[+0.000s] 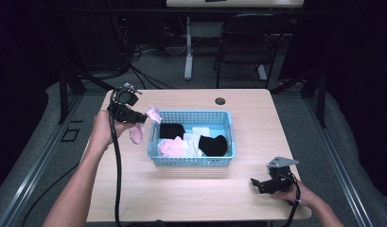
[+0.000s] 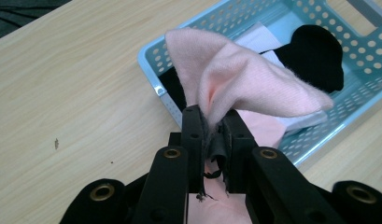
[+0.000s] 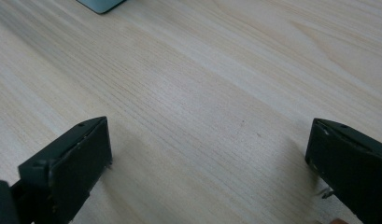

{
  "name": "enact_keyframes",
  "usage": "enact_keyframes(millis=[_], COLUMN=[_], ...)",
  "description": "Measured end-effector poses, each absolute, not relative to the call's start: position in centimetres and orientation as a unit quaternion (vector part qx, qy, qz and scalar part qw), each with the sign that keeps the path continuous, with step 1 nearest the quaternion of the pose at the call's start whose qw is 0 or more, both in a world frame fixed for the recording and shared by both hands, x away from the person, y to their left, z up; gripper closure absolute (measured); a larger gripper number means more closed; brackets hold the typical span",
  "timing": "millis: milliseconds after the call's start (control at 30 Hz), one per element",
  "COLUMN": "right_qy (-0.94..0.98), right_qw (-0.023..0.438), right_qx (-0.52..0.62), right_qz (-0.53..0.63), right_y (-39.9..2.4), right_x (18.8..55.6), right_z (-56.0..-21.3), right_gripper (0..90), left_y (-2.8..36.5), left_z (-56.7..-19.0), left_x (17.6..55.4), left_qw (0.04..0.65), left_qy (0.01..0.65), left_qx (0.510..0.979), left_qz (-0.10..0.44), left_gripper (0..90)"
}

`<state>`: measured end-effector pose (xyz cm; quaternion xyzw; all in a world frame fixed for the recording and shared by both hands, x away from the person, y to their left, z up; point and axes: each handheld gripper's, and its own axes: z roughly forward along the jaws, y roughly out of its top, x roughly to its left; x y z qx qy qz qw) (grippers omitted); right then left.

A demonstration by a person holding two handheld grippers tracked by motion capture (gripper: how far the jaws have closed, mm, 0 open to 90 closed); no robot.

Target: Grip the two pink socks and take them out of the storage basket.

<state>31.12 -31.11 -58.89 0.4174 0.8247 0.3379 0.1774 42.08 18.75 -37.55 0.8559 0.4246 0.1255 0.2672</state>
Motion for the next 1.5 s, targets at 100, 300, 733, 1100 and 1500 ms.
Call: enact_keyframes(millis=[100,300,733,1100,1500], right_qy=[0.825,0.825,0.825,0.825,0.825], right_qw=[0.177,0.177,0.178,0.177,0.177], right_qx=[0.418,0.418,0.418,0.417,0.417], right_qz=[0.338,0.338,0.338,0.338,0.338], right_y=[-31.1,-31.1,-31.1,-31.1,-31.1], right_x=[31.1,31.1,31.1,31.1,31.1], right_z=[-58.9,-58.9,-58.9,-58.9,-58.9], right_gripper=[0.0,0.0,0.0,0.0,0.0], left_y=[19.7,21.5,25.3,27.9,28.9], left_z=[-37.7,-38.2,-40.0,-43.1,-47.0], left_x=[41.7,41.1,40.2,39.3,39.0], left_qw=[0.268,0.262,0.251,0.242,0.223], left_qy=[0.430,0.444,0.478,0.510,0.535], left_qx=[0.852,0.847,0.832,0.818,0.809], left_qz=[0.128,0.129,0.123,0.108,0.096], left_gripper=[81.5,81.5,81.5,81.5,81.4])
